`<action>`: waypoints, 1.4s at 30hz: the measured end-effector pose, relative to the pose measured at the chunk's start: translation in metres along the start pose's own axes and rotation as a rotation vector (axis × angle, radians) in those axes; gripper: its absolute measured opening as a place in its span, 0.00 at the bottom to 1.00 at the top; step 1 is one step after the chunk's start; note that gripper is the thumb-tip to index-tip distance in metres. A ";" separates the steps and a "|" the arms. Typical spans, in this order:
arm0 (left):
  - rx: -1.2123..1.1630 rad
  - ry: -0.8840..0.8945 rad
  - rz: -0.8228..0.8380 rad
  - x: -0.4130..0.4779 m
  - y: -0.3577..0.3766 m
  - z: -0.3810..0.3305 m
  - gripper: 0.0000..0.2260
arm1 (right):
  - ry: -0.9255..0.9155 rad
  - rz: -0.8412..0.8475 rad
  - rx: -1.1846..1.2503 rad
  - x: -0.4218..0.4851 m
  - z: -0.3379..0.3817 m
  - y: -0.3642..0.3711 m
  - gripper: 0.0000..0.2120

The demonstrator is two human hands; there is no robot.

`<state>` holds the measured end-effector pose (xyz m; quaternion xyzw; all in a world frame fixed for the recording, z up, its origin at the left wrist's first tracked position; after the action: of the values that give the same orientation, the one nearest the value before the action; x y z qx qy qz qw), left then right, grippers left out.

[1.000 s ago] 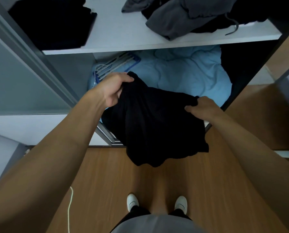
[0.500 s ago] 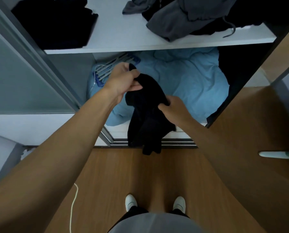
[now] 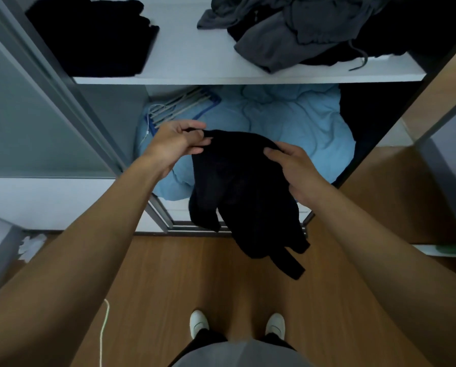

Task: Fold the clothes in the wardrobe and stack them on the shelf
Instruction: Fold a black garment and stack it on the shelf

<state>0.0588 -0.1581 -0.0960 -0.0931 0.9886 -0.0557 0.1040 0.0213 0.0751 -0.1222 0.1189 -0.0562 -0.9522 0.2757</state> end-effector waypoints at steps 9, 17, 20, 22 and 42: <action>0.672 -0.007 0.187 -0.013 0.034 0.045 0.03 | 0.118 -0.166 0.168 -0.014 -0.007 -0.028 0.08; 0.456 0.059 0.406 -0.022 0.076 0.057 0.15 | 0.206 -0.112 0.271 -0.033 -0.020 -0.031 0.09; 0.415 0.125 0.478 -0.026 0.108 0.051 0.15 | 0.152 -0.067 0.203 -0.032 -0.010 -0.021 0.06; 0.360 0.167 0.458 -0.026 0.118 0.047 0.13 | 0.129 -0.086 0.162 -0.032 -0.005 -0.021 0.06; -0.213 -0.177 0.079 -0.014 0.117 0.024 0.06 | 0.028 -0.217 -0.708 -0.052 -0.012 -0.022 0.16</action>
<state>0.0576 -0.0430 -0.1317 -0.0690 0.9789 0.0619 0.1823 0.0557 0.1215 -0.1274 0.0345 0.2934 -0.9346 0.1979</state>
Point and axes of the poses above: each hand's wrist, its own x-axis towards the middle knuckle, its own y-axis out of the palm, z = x × y, the point moved 10 cm from there along x, towards the middle knuckle, and after that the axes turned 7 degrees about z, right-handed, at the moved point
